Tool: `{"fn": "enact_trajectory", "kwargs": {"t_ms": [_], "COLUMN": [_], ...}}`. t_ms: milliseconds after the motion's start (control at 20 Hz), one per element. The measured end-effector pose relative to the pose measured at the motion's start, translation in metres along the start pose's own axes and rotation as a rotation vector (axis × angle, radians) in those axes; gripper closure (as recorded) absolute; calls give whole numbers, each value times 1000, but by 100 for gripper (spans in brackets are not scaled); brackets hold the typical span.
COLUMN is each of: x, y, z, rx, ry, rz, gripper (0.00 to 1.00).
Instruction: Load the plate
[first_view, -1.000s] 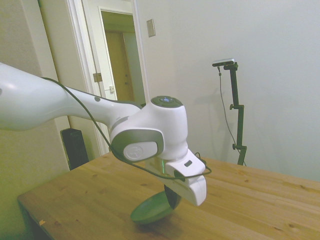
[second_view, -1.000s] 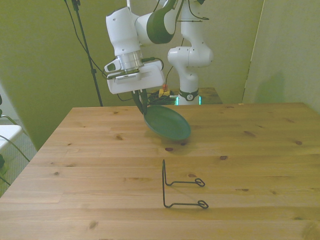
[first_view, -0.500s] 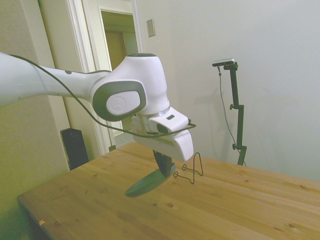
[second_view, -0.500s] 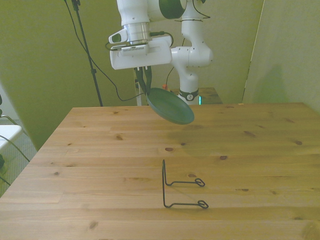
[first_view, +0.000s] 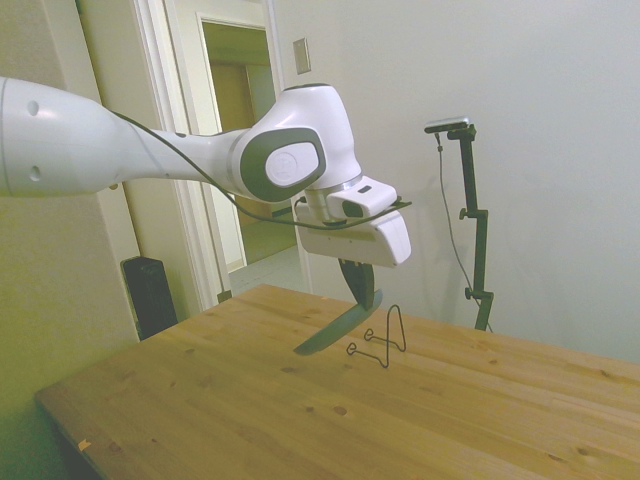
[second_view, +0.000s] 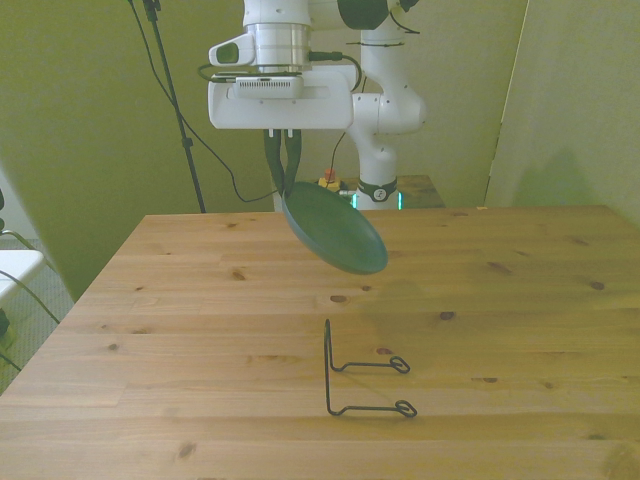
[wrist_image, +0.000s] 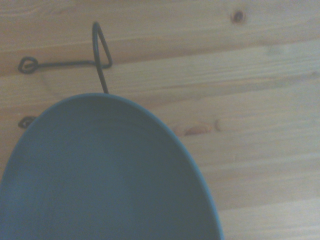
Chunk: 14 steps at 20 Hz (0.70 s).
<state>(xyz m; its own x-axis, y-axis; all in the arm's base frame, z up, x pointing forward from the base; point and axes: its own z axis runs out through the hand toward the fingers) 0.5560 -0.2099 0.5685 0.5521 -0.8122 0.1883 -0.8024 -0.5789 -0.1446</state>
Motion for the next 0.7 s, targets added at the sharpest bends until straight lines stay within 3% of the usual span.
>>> {"fn": "enact_trajectory", "kwargs": {"t_ms": [450, 700], "x": [3, -2], "y": [-94, -144], "z": [-4, -1], "rx": [-58, -148], "ry": [69, 130], "rz": [9, -6], "gripper": [100, 100]}}
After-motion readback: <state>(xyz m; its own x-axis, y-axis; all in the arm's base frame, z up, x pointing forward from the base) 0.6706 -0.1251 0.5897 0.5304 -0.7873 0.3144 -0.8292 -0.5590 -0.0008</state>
